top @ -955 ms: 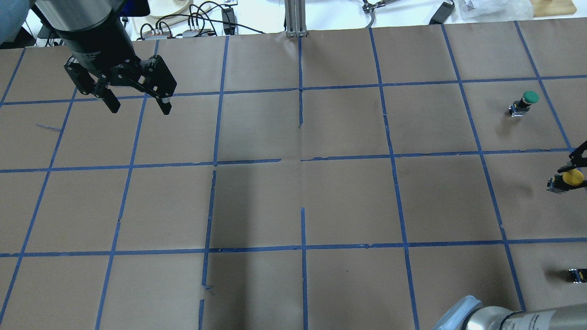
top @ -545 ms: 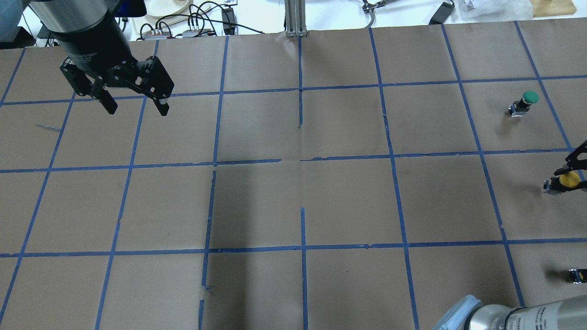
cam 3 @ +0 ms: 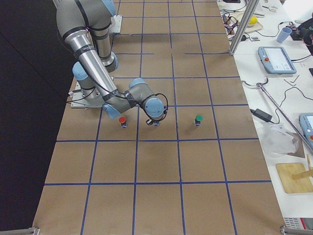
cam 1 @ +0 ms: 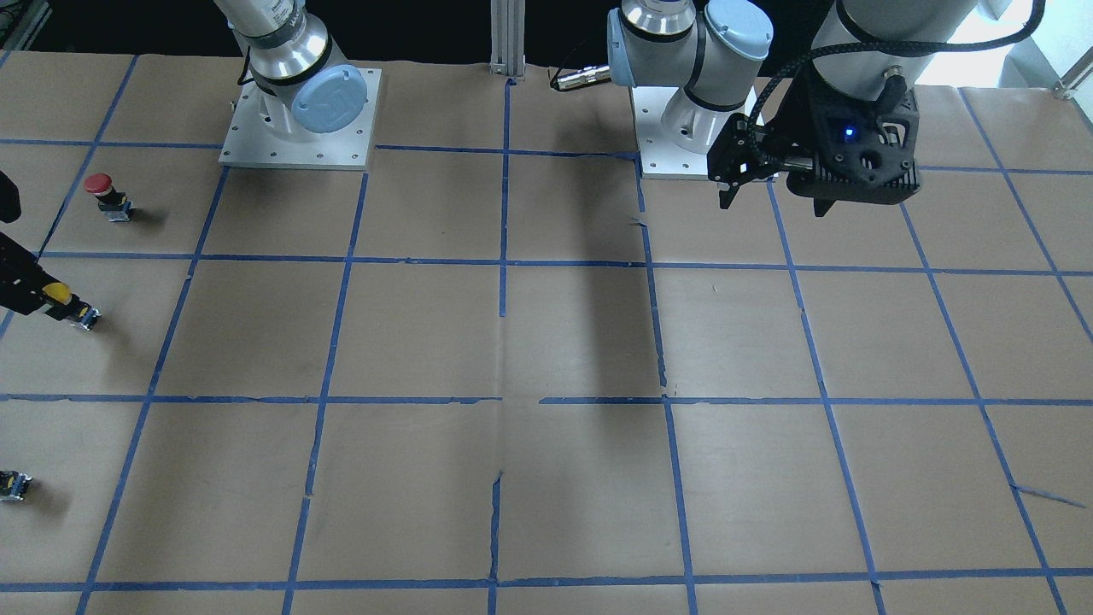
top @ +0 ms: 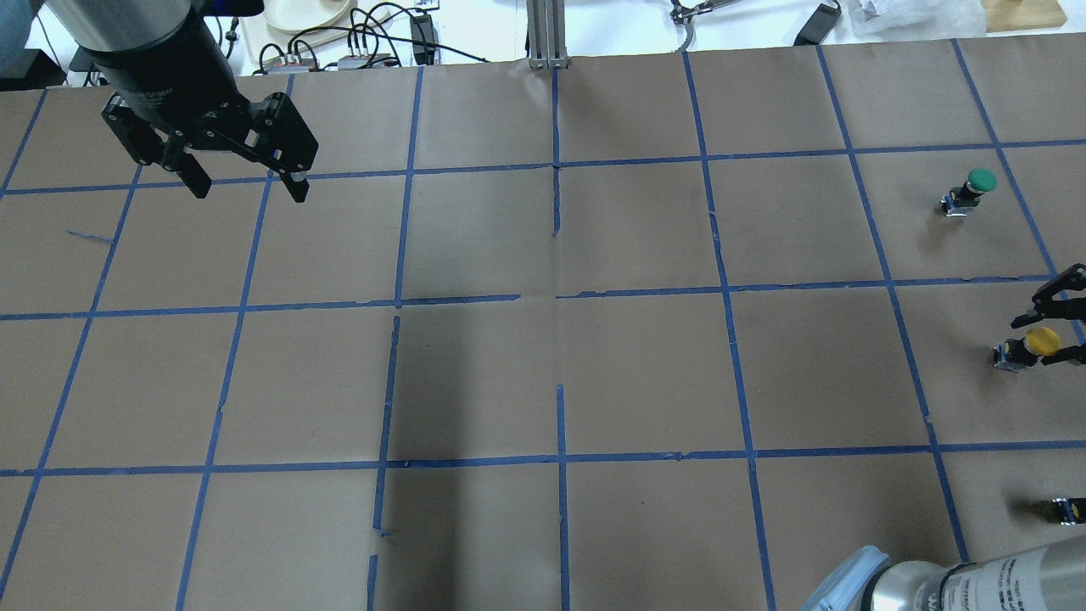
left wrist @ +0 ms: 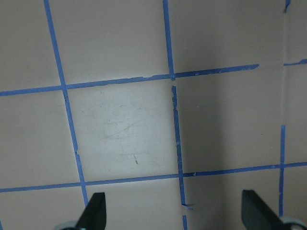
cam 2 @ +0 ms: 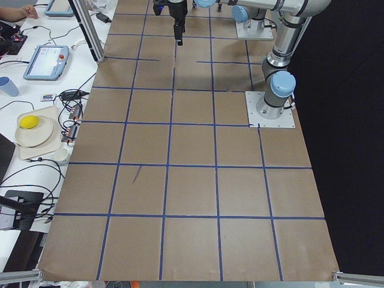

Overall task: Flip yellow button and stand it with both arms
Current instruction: 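Lower the yellow button upright onto the table with the right gripper, then open the right gripper and release the standing yellow button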

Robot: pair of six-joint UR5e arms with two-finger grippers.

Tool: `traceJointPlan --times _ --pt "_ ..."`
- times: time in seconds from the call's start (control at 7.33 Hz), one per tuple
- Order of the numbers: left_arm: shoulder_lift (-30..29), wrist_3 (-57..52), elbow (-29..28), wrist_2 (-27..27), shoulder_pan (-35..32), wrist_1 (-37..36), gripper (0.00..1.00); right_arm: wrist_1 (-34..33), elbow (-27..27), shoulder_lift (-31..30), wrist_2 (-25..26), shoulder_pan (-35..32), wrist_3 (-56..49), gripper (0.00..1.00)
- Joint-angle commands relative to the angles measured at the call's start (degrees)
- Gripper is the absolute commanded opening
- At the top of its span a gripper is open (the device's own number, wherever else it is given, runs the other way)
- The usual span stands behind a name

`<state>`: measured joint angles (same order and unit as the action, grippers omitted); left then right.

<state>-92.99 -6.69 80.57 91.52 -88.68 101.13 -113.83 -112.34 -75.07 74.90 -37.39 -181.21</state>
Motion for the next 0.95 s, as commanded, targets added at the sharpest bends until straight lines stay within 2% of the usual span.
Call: traceJointPlan --times 0.0,0.14,0.55,0.68,0.82 --pt "0.44 -0.34 -0.07 -0.02 -0.35 0.03 1.00 0.01 2.02 -1.99 0.07 -0.58 2.94 1.00" --pt "0.44 -0.69 0.02 -0.02 -0.35 0.03 1.00 3.06 5.87 -4.45 0.07 -1.28 7.92 1.00" --pt "0.96 -0.78 0.37 0.15 -0.35 0.30 1.00 8.95 20.01 -7.02 0.16 -10.13 21.82 1.00" --pt "-0.17 -0.60 -0.15 0.15 -0.35 -0.22 1.00 13.59 24.49 -7.02 0.68 -13.82 25.95 1.00" --pt "0.26 -0.78 0.02 0.07 -0.35 -0.32 1.00 20.59 26.71 -8.24 0.86 -16.64 37.91 1.00"
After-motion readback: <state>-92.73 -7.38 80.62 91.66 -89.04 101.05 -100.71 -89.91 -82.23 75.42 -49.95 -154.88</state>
